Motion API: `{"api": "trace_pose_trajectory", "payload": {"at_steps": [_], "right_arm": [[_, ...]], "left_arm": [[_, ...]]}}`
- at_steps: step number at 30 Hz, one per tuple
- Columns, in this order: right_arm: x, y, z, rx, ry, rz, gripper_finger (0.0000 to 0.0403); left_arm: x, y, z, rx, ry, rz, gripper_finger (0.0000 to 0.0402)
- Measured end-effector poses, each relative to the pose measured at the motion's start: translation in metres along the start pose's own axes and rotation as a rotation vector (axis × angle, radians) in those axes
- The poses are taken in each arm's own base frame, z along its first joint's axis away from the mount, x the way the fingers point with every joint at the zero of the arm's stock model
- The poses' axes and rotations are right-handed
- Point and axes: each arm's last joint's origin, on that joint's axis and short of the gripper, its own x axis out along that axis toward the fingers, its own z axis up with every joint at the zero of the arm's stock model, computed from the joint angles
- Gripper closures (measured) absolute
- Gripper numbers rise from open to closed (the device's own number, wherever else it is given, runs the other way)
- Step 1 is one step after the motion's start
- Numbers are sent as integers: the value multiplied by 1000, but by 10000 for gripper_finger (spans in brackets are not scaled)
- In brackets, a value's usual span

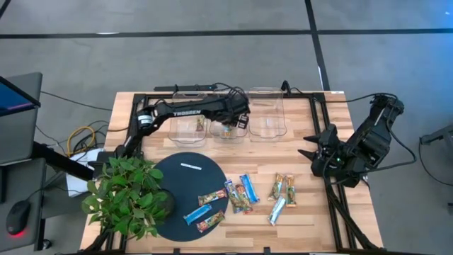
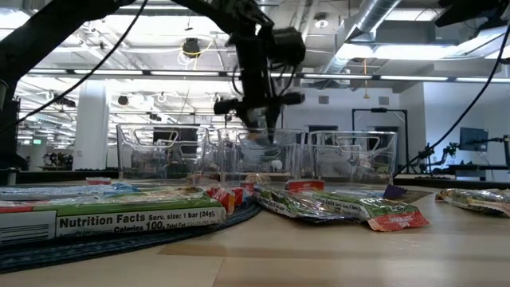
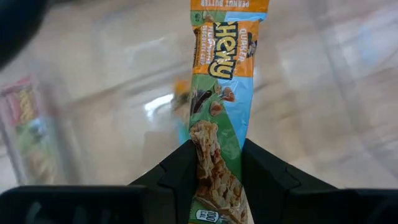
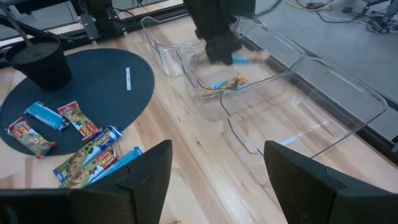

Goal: Pick and place Granola Bars by type
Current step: Put the yellow granola bar into the middle transparent bin

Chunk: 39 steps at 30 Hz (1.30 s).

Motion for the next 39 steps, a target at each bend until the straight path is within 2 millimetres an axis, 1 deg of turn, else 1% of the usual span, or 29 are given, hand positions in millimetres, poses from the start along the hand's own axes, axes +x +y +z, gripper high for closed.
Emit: {"api": "trace_pose_trajectory", "payload": {"at_steps": [3,8,26,29,35,39], "right_arm": [[0,0,0,1,5,3,154],[0,0,0,0,7,3,154],[0,0,0,-2,7,1,154],[0,0,0,-1,7,2,154],[0,0,0,0,7,2,154],[0,1,0,5,6,6,154]], "left_arm": [[6,-7,-3,7,-14,-9,291],[16,-8,-8,22,11,10,291],[15,-8,-7,35,5,11,289],[15,-8,-7,44,5,11,275],[15,-8,-7,63,4,10,227],[15,-8,-8,141,7,8,205]]}}
